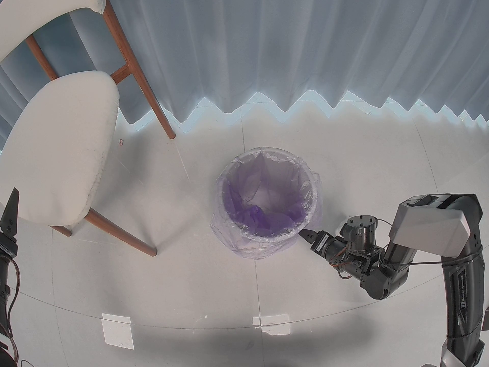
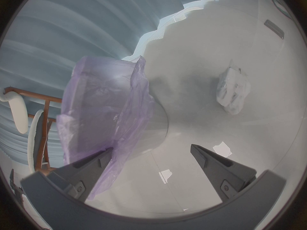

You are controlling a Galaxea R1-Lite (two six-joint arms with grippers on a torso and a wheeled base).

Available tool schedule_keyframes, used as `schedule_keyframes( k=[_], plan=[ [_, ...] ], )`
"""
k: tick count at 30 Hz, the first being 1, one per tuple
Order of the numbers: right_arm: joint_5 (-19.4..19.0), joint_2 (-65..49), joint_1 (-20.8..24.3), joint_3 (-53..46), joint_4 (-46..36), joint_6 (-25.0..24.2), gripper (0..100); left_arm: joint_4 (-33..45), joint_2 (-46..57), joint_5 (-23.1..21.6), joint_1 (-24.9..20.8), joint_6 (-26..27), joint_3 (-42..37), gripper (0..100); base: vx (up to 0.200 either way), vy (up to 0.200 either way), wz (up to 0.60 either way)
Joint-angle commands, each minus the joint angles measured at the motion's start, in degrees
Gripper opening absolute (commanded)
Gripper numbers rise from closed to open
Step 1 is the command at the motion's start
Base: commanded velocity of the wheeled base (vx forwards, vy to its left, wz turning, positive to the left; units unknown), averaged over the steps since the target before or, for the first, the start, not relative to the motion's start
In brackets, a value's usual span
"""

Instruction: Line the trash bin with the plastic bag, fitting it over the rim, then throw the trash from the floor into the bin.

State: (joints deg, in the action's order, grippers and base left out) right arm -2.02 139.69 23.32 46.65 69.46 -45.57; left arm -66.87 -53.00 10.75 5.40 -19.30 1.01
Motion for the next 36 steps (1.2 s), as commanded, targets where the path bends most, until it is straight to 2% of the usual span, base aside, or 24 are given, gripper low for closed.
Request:
schedule_keyframes(
  k=[1,5,10,13,16,29,33,36],
  plan=[
    [0.62,3.92,0.06,3.80,-0.38,0.04,100,-0.02,0.09,-0.03,0.49,-0.04,-0.92,100,0.000,0.000,0.00],
    [0.62,5.77,-0.03,5.99,-1.52,-0.05,100,-0.02,0.09,-0.03,0.49,-0.04,-0.92,100,0.000,0.000,0.00],
    [0.79,5.94,-1.08,9.95,-9.26,-1.80,100,-0.11,0.18,-0.03,1.02,0.05,-0.92,100,0.000,0.000,0.00],
    [3.34,6.03,-2.49,12.06,-15.15,-1.89,100,-0.02,0.27,-0.03,1.19,0.05,-0.92,100,0.000,0.000,0.00],
    [4.66,4.27,-2.67,10.65,-17.25,-2.95,100,-0.02,0.53,-0.03,1.37,0.05,-0.92,100,0.000,0.000,0.00],
    [4.57,-9.09,-0.29,-6.14,-15.94,-3.39,100,0.07,1.33,-0.12,1.10,-0.04,-0.92,100,0.000,0.000,0.00],
    [4.57,-10.23,1.29,-9.65,-11.81,-3.47,100,2.44,3.35,-0.21,0.66,0.14,-0.92,100,0.000,0.000,0.00],
    [4.66,-12.60,1.46,-11.67,-5.74,-3.83,100,7.54,7.74,-0.91,-0.39,1.37,-0.75,100,0.000,0.000,0.00]
  ],
)
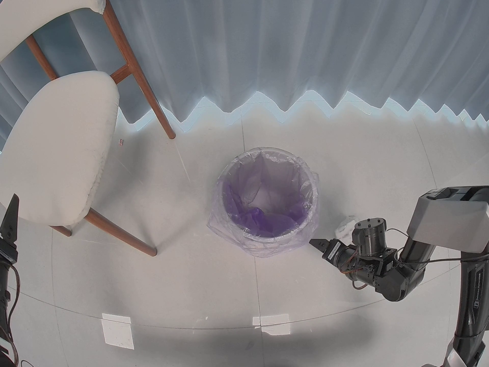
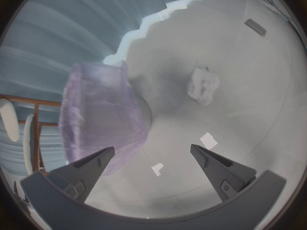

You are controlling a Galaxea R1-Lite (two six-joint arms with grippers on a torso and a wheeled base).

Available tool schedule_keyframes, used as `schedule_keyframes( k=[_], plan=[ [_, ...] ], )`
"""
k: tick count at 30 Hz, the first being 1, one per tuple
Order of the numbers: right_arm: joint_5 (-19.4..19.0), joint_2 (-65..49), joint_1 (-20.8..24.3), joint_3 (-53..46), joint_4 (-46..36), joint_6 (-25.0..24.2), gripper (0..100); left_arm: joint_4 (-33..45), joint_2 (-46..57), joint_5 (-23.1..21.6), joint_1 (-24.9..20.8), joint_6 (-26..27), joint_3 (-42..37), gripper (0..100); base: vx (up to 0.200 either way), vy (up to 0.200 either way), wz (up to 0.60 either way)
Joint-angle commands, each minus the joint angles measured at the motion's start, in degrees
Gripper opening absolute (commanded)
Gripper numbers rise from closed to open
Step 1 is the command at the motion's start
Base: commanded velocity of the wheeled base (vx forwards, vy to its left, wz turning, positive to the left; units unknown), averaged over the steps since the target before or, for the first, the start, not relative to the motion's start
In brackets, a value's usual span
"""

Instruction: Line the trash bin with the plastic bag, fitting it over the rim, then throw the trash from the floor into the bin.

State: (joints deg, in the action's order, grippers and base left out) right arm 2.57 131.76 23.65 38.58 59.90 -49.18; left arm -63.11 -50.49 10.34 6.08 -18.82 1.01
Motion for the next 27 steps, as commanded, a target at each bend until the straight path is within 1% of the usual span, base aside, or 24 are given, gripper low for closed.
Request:
schedule_keyframes(
  k=[1,3,6,9,11,15,18,23,27],
  plan=[
    [0.06,-5.63,1.14,-4.13,4.78,-0.13,100,5.28,6.55,-0.49,-1.42,1.07,-0.57,100,0.000,0.000,0.00],
    [0.06,-8.45,1.22,-4.75,5.40,0.13,100,8.35,8.92,-0.49,-1.95,1.24,-0.05,100,0.000,0.000,0.00],
    [-0.46,-13.28,1.31,-3.95,4.26,0.13,100,12.84,11.65,-0.41,-2.13,1.16,1.10,100,0.000,0.000,0.00],
    [-1.52,-15.04,1.40,-1.32,0.12,0.57,100,16.26,13.76,-0.41,-2.13,1.24,1.36,100,0.000,0.000,0.00],
    [-1.43,-15.30,1.40,3.78,-6.55,1.10,100,17.76,15.16,-0.41,-2.13,1.51,1.45,100,0.000,0.000,0.00],
    [-1.08,-14.95,1.14,14.77,-21.50,0.13,100,19.08,17.62,-0.49,-2.30,2.12,1.01,100,0.000,0.000,0.00],
    [-0.73,-14.51,1.22,19.51,-27.21,0.31,100,21.71,19.64,-0.49,-2.30,2.30,1.27,100,0.000,0.000,0.00],
    [-0.46,-12.22,1.22,22.85,-30.46,0.84,100,25.67,22.37,-0.49,-2.66,3.88,1.27,100,0.000,0.000,0.00],
    [1.73,-9.59,1.31,26.19,-32.48,2.16,100,28.13,25.36,-0.41,-2.74,5.73,0.83,100,0.000,0.000,0.00]
  ],
)
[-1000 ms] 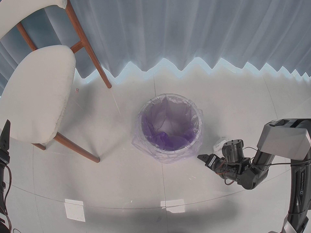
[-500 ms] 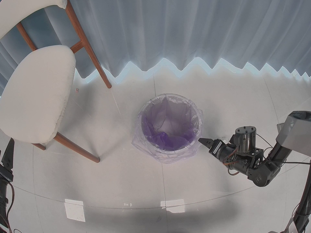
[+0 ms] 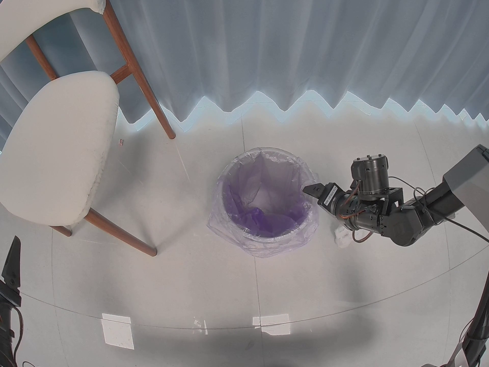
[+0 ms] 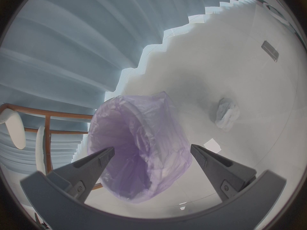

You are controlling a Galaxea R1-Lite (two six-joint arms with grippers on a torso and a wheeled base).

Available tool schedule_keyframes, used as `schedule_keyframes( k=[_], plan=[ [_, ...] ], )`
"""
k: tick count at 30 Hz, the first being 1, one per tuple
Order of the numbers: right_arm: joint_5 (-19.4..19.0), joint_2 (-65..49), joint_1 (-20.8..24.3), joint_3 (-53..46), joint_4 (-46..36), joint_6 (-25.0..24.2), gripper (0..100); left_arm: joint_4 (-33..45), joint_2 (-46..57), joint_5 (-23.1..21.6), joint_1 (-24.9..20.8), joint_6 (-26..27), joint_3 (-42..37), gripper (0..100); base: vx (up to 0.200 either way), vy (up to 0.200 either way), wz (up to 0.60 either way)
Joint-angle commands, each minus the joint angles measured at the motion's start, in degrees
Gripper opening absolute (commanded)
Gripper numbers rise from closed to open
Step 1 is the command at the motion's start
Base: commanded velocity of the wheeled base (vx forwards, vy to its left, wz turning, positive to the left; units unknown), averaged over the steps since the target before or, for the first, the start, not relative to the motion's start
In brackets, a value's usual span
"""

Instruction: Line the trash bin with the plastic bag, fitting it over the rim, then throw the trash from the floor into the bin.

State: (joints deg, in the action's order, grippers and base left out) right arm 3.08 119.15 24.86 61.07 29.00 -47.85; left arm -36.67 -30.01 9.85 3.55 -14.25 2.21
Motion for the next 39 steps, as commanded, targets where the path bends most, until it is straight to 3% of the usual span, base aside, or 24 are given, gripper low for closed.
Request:
schedule_keyframes(
  k=[1,8,10,11,13,19,23,39],
  plan=[
    [1.57,3.37,0.10,4.05,-2.37,1.18,100,2.74,6.11,-0.01,-0.21,1.51,-0.54,100,0.000,0.000,0.00],
    [1.93,4.07,0.10,4.49,-3.69,1.97,100,14.17,16.57,-0.36,-0.38,4.23,-2.21,100,0.000,0.000,0.00],
    [3.60,4.77,0.10,5.55,-4.30,2.50,100,23.66,24.83,-3.26,-1.00,6.69,-2.21,100,0.000,0.000,0.00],
    [3.60,4.77,0.10,5.55,-4.30,2.50,100,23.66,24.83,-3.26,-1.00,6.69,-2.21,100,0.000,0.000,0.00],
    [5.00,5.48,0.10,6.25,-5.18,4.34,100,33.51,29.49,-3.35,-3.37,8.71,-2.21,100,0.000,0.000,0.00],
    [5.18,6.09,0.02,6.86,-5.27,6.28,100,34.38,30.01,-3.96,-3.55,11.44,-2.12,100,0.000,0.000,0.00],
    [7.29,7.50,0.10,7.74,-5.18,8.12,100,35.09,29.84,-3.17,-3.37,11.79,-1.94,100,0.000,0.000,0.00],
    [7.64,12.42,4.32,10.64,-5.27,8.12,100,34.47,30.01,-2.91,-3.55,11.53,-2.21,100,0.000,0.000,0.00]
  ],
)
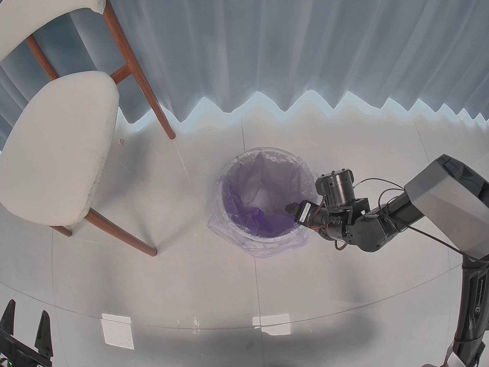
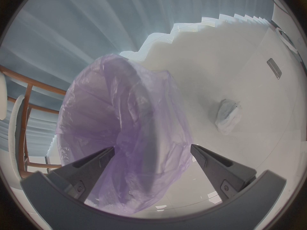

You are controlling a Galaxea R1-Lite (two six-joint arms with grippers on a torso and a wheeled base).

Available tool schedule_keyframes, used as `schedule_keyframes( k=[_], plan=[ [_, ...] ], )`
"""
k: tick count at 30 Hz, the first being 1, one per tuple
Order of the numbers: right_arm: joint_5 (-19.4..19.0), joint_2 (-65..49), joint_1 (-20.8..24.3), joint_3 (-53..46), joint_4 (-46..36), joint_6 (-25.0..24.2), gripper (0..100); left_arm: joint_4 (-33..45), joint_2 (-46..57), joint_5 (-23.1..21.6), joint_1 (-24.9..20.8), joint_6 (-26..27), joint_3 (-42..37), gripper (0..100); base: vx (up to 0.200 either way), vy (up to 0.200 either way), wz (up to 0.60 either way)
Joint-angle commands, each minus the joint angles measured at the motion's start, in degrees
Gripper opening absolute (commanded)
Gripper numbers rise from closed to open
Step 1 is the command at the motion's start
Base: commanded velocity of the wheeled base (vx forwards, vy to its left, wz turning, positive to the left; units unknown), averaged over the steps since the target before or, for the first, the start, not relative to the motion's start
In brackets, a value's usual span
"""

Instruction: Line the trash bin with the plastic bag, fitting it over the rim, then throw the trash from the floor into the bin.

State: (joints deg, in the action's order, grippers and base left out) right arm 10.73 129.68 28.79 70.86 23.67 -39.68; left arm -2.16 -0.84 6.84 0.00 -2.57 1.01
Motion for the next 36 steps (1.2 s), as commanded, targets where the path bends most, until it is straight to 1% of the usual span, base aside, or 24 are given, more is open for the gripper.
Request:
schedule_keyframes(
  k=[1,4,5,14,20,22,24,26,29,32,33,34,36],
  plan=[
    [-0.01,2.50,0.39,1.29,0.14,-0.05,100,-0.04,0.84,0.19,0.00,-0.24,-1.01,100,0.000,0.000,0.00],
    [0.17,3.47,0.12,2.44,0.06,-0.13,100,-0.13,0.84,0.19,0.00,-0.33,-1.01,100,0.000,0.000,0.00],
    [0.26,3.56,-0.05,2.70,0.06,-0.13,0,-0.13,0.84,0.19,0.00,-0.33,-1.01,100,0.000,0.000,0.00],
    [0.26,4.70,-0.05,3.23,0.06,-0.13,0,-0.04,0.84,0.19,0.00,-0.33,-1.01,100,0.000,0.000,0.00],
    [0.17,1.19,-0.05,2.00,-1.09,0.04,0,-0.04,0.84,0.10,0.00,-0.33,-0.92,100,0.000,0.000,0.00],
    [-0.09,-2.33,0.12,1.03,-3.28,0.66,0,-0.04,0.84,0.10,0.00,-0.33,-0.92,100,0.000,0.000,0.00],
    [-0.97,-6.37,0.47,-1.52,-4.87,3.56,0,-0.04,0.84,0.10,0.00,-0.33,-0.92,100,0.000,0.000,0.00],
    [-2.55,-9.98,0.56,-5.03,-4.78,7.60,0,-0.04,0.84,0.10,0.00,-0.33,-0.92,100,0.000,0.000,0.00],
    [-6.51,-16.22,1.09,-12.68,-3.81,15.95,0,-0.04,0.84,0.10,0.00,-0.33,-0.92,100,0.000,0.000,0.00],
    [-13.36,-23.42,1.44,-21.12,-0.82,24.21,0,0.58,0.84,-0.16,0.00,-0.24,-0.75,100,0.000,0.000,0.00],
    [-14.77,-24.57,1.44,-22.70,-0.12,25.88,0,0.66,0.84,-0.34,0.00,-0.24,-0.66,100,0.000,0.000,0.00],
    [-18.20,-27.12,1.44,-26.13,1.73,29.84,0,0.75,0.84,-0.42,0.00,-0.33,-0.57,100,0.000,0.000,0.00],
    [-21.19,-28.96,1.53,-29.47,4.10,33.79,0,0.75,0.84,-0.77,0.00,-0.59,-0.57,100,0.000,0.000,0.00]
  ],
)
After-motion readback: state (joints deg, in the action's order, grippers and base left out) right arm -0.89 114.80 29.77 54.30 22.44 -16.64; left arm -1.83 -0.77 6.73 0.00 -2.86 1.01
